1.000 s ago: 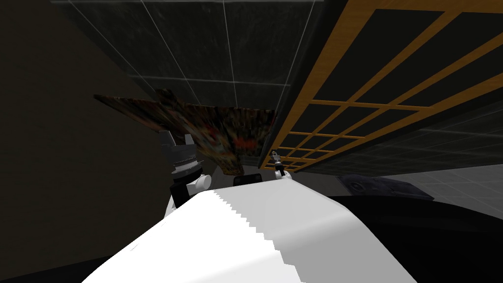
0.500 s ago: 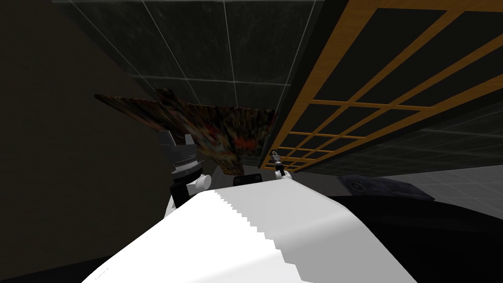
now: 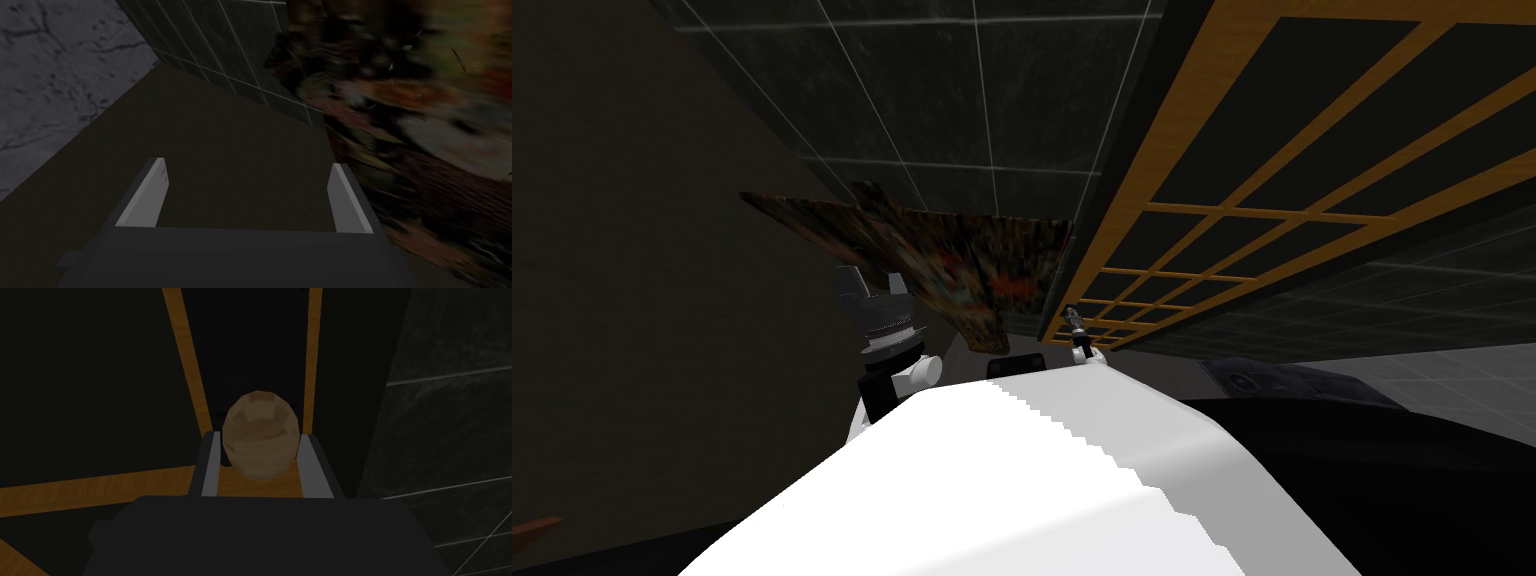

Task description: Pull the door open

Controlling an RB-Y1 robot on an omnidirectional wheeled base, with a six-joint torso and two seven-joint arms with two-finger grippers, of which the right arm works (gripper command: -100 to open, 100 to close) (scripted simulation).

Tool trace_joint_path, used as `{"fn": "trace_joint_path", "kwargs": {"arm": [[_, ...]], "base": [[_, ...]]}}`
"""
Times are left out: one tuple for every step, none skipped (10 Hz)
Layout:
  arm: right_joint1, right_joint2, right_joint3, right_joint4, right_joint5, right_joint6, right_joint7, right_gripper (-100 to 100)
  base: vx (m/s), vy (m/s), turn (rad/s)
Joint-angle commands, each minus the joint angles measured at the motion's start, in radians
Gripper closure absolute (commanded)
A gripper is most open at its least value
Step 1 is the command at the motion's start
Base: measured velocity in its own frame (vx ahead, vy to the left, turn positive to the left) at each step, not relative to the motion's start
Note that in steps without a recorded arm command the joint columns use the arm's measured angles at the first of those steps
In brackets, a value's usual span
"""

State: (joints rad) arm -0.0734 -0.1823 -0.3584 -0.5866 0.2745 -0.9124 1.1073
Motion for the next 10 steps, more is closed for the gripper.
{"fn": "trace_joint_path", "kwargs": {"arm": [[-0.001, 0.001, 0.007, 0.007, -0.011, -0.003, -0.046, 100], [-0.001, 0.000, 0.011, 0.007, -0.020, -0.003, -0.076, 100], [0.000, -0.001, 0.016, 0.006, -0.030, -0.003, -0.104, 100], [0.000, -0.001, 0.016, 0.006, -0.030, -0.003, -0.111, 100], [0.001, -0.003, 0.021, 0.006, -0.040, -0.003, -0.145, 100], [0.001, -0.004, 0.026, 0.006, -0.050, -0.002, -0.173, 100], [0.001, -0.004, 0.026, 0.006, -0.050, -0.002, -0.180, 100], [0.002, -0.005, 0.030, 0.005, -0.061, -0.002, -0.215, 100], [0.002, -0.007, 0.036, 0.005, -0.073, -0.002, -0.242, 100], [0.002, -0.007, 0.036, 0.005, -0.073, -0.002, -0.252, 100]], "base": [[-0.055, -0.002, 0.043], [-0.058, -0.002, 0.041], [-0.050, -0.006, 0.049], [-0.028, -0.005, 0.024], [-0.028, -0.001, 0.030], [-0.037, 0.001, 0.048], [-0.027, -0.002, 0.025], [-0.033, -0.008, 0.026], [-0.042, -0.009, 0.065], [-0.031, -0.008, 0.024]]}}
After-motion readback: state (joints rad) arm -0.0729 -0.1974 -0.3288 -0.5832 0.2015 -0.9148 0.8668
